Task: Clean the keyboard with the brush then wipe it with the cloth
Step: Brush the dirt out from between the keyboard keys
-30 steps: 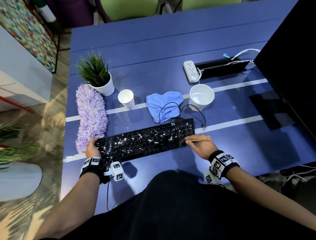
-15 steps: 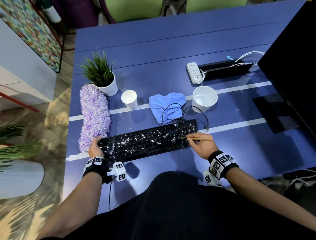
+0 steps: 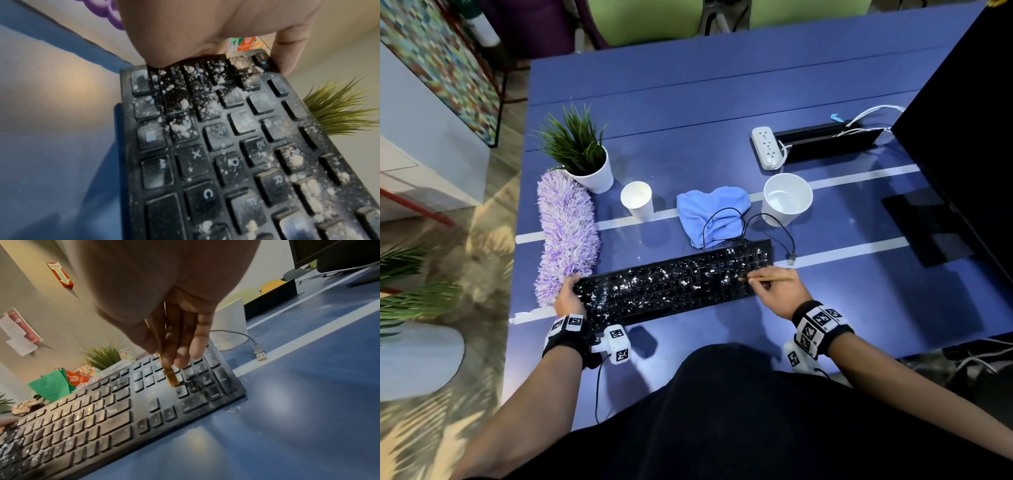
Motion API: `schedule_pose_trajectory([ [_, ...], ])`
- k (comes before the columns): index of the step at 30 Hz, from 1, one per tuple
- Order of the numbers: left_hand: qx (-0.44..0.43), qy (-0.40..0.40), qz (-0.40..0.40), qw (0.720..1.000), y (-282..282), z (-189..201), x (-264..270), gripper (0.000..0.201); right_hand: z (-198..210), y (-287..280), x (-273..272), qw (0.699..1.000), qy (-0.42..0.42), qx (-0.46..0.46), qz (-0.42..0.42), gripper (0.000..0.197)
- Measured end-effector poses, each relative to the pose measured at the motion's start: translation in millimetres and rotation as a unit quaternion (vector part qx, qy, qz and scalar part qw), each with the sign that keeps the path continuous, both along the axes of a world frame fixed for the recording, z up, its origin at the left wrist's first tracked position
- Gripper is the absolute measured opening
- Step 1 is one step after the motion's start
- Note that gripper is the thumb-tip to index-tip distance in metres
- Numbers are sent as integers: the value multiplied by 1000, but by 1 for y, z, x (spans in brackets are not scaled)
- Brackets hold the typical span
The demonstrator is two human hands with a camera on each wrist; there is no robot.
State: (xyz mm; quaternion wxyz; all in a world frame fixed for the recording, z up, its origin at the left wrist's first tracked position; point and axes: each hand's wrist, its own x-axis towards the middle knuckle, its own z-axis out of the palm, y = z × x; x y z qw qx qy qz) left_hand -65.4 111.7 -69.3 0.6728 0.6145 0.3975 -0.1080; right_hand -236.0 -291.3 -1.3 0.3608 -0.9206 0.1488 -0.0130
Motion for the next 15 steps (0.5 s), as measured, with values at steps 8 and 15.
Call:
schedule_pose_trajectory([
  [8, 2, -15, 4, 1000, -6, 8, -4, 32, -6, 8, 6, 998, 31, -21, 43, 17],
  [15, 3, -1, -9, 1000, 10, -13, 5, 36, -8, 1, 7, 985, 159, -22, 66, 18],
])
